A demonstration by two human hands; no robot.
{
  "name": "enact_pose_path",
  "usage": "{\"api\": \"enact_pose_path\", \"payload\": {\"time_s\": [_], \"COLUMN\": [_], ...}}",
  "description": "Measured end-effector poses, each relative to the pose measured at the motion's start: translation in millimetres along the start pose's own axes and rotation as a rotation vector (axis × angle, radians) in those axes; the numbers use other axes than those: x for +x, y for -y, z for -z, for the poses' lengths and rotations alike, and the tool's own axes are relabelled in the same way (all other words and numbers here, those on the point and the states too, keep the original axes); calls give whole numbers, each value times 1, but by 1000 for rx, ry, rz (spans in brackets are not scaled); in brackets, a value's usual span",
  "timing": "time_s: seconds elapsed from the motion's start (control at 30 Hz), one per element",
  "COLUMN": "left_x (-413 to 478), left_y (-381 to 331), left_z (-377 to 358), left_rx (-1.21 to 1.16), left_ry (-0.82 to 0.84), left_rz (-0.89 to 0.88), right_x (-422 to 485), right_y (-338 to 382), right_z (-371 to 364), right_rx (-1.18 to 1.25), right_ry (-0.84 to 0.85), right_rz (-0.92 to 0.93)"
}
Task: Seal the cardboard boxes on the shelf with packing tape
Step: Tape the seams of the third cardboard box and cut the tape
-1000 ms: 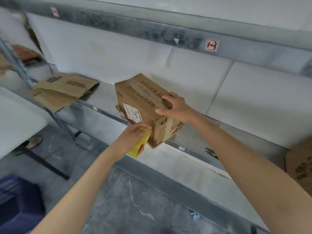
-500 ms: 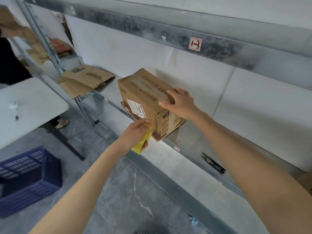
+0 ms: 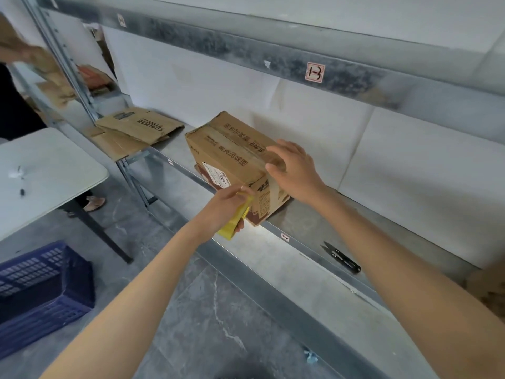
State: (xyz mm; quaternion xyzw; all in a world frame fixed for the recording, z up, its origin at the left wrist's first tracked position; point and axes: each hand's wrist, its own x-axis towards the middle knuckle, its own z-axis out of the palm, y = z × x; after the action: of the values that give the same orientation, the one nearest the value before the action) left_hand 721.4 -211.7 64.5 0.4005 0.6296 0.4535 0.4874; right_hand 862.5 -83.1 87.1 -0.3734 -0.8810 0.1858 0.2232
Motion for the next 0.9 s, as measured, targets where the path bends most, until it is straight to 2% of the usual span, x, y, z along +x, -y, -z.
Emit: {"api": "enact_pose_path", "payload": {"time_s": [0.17,0.33,0.53,0.67,0.9], "left_x": [-9,-16,-23,-26,-26], "left_y": [2,5,3,12,8], "left_z": [4,11,26,42,48], "left_rx": [22,28,23,47,25], "left_ry": [49,39,63,37,44], "left_rz": [-20,-57,-41,-18,-62], "right_x": [-20,-31,-30,-21,-20], "right_y": [29,51,63,67,66], "right_z": [-3,-19,-19,-6,-28], "right_rx": [254,344,325,358,354], "right_ry": [-64,142,97,61,260], "right_rz": [64,69,89,35,-32]}}
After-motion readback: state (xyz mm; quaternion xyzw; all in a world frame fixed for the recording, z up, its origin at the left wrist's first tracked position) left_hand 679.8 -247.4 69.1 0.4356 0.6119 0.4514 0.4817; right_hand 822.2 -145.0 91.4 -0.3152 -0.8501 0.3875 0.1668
